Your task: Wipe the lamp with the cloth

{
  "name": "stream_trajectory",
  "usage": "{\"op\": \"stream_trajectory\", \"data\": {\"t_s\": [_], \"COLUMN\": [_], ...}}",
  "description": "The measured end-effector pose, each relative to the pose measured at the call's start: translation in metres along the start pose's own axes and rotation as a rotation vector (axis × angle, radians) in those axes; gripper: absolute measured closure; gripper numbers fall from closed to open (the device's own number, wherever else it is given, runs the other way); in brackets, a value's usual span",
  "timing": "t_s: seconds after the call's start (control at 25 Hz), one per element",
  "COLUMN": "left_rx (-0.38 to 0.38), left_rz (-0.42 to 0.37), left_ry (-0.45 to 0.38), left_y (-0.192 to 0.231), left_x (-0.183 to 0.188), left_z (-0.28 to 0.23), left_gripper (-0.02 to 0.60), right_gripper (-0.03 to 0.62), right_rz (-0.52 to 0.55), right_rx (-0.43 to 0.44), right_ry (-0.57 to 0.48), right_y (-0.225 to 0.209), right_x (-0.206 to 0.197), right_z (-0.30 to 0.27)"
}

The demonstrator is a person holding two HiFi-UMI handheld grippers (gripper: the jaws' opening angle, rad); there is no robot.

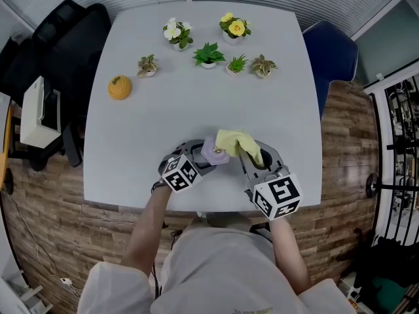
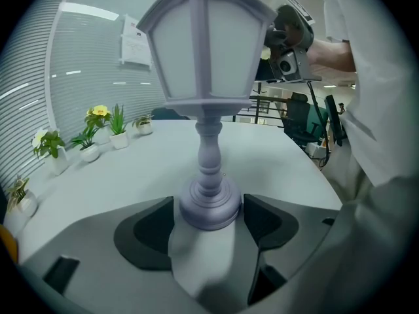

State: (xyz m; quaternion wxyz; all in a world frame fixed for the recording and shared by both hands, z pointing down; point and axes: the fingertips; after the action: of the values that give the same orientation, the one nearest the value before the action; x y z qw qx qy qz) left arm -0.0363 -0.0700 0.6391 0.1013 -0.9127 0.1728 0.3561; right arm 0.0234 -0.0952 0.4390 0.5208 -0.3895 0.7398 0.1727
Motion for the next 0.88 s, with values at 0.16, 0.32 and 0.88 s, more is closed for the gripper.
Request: {"op": "stream_trajectory", "data": {"t_s": [0.16,0.32,0.88], "left_rx": [-0.002,-0.004,-0.060], "left_rz": [0.002,0.004,0.027], "left_ry": [0.002,0.005,0.052], "left_y": [-0.001,-0.001,-0.001], "left_x": [0.000,0.000,-0.002], "left_z": [-0.001,0.000,-0.003], "left_gripper": [0.235,0.235,0.253], "right_gripper": [0.554,0.554,0.554], "right_rz": [0.022,0.061,0.116], "right_rx": [0.011,0.022,0.005], "right_ry": [0.016,0.036,0.056], "right_y": [0.002,0.007,0.010], "right_x": [-0.004,-0.007,-0.015], "right_z": [-0.008,-0.016,-0.016]}}
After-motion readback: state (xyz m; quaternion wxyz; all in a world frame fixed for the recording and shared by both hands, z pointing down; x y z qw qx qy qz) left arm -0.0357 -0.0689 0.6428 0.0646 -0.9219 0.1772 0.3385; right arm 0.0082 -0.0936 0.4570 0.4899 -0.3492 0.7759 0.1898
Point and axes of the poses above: the fingertips, and each gripper's own axes: z backward along the fingers, y to its left, x out of its top, and after that the axes turned 2 degrees about y, right-handed
